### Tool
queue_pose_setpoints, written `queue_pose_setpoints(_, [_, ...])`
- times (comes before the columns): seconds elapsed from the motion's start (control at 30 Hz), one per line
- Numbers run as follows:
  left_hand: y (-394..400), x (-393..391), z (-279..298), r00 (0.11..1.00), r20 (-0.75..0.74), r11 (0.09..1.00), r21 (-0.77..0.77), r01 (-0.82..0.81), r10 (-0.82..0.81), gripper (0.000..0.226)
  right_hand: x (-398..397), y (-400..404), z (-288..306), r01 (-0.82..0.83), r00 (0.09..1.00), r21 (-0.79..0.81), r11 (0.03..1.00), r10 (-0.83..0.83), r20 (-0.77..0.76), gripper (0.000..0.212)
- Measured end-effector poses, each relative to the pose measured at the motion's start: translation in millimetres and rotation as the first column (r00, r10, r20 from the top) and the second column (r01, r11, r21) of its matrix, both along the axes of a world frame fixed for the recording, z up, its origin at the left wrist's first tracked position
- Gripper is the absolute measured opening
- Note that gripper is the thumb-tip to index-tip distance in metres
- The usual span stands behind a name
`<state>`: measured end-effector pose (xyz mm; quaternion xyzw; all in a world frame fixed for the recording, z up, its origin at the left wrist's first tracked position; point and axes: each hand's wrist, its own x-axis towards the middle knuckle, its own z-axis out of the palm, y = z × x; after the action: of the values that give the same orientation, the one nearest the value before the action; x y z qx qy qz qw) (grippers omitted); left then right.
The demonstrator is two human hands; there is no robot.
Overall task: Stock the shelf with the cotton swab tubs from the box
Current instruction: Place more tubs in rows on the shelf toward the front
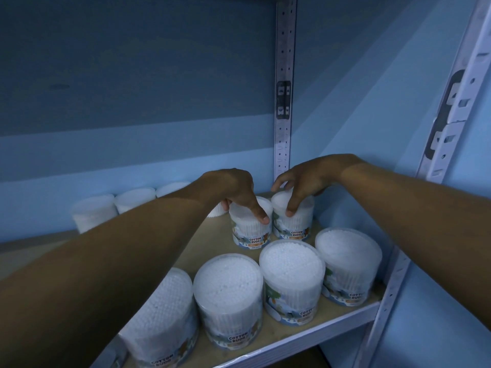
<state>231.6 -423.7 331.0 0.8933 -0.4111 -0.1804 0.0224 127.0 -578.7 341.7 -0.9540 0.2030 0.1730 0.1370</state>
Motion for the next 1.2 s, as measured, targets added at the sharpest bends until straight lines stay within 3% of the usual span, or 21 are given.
queue_pose_setpoints(0.3, [-1,0,-5,1.000,-0.021,1.000,0.016,-0.009,0.009,0.094,-3,-2,-5,0.011,0.997,-0.014,1.000,-0.010,0.074,0.067])
queue_pose_setpoints(0.5, [-4,-3,0,0.998,-0.061,0.999,0.018,-0.032,0.033,0.101,-2,0,-3,-0.030,0.999,-0.045,0.999,0.031,0.023,0.074])
queue_pose_setpoints(0.73, [-4,-5,0,0.999,-0.049,1.000,0.024,-0.017,0.018,0.087,-4,2,-6,-0.045,0.998,-0.039,0.998,0.046,0.041,0.071])
queue_pose_setpoints(1.2, [2,-19,2,1.000,-0.020,0.999,0.032,0.013,-0.013,0.089,-22,11,0,-0.051,0.998,-0.025,0.998,0.052,0.020,0.071])
